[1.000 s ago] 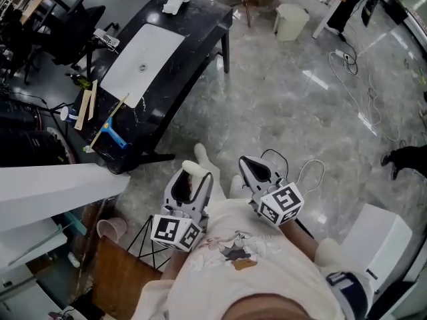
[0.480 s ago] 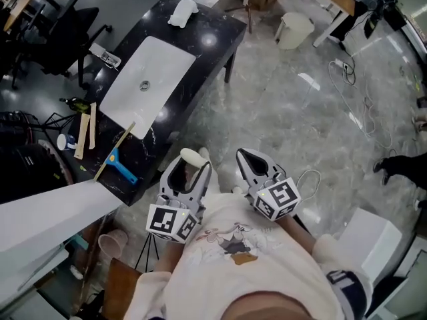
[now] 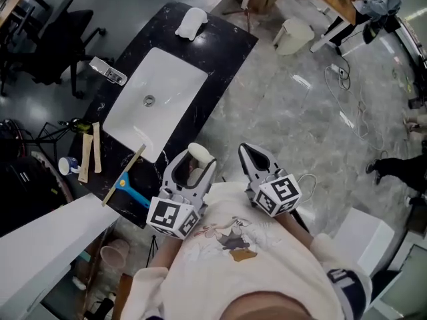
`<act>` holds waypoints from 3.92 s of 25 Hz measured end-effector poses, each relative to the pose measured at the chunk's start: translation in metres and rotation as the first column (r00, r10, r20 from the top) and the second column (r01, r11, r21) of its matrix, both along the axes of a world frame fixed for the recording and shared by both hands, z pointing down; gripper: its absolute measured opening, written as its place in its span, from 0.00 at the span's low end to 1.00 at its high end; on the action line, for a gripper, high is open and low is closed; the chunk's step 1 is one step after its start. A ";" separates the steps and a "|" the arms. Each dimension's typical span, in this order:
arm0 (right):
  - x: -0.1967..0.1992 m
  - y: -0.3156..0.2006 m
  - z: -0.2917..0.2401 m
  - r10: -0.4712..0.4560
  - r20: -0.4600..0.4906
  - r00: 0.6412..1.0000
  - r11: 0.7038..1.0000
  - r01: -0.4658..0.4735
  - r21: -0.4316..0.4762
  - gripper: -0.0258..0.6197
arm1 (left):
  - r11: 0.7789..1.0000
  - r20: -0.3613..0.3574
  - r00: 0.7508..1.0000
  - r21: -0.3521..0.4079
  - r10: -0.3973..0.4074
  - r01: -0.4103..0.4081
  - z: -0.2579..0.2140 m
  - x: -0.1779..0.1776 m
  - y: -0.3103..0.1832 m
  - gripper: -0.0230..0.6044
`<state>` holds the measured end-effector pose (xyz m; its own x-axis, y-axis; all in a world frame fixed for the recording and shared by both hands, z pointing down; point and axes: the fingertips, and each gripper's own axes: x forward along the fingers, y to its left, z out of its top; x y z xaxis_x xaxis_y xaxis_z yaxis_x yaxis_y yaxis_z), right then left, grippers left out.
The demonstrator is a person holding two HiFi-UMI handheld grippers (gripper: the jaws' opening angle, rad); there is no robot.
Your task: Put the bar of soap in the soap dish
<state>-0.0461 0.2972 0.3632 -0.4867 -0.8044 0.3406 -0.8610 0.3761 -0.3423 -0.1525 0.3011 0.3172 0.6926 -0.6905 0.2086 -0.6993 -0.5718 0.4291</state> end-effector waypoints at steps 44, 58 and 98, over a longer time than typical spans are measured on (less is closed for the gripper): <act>0.154 -0.395 -0.016 -0.351 0.087 0.932 0.934 0.343 0.096 0.05 | 0.945 0.263 0.907 0.075 -0.328 0.320 -0.030 0.102 -0.382 0.46; 0.129 -0.419 -0.007 -0.336 0.089 0.938 0.940 0.329 0.085 0.05 | 0.985 0.487 0.857 0.061 -0.169 0.160 -0.006 0.090 -0.447 0.45; 0.078 -0.518 0.075 -0.314 0.005 0.949 0.947 0.314 -0.073 0.05 | 0.991 0.594 0.802 -0.132 0.057 0.028 0.116 0.072 -0.573 0.46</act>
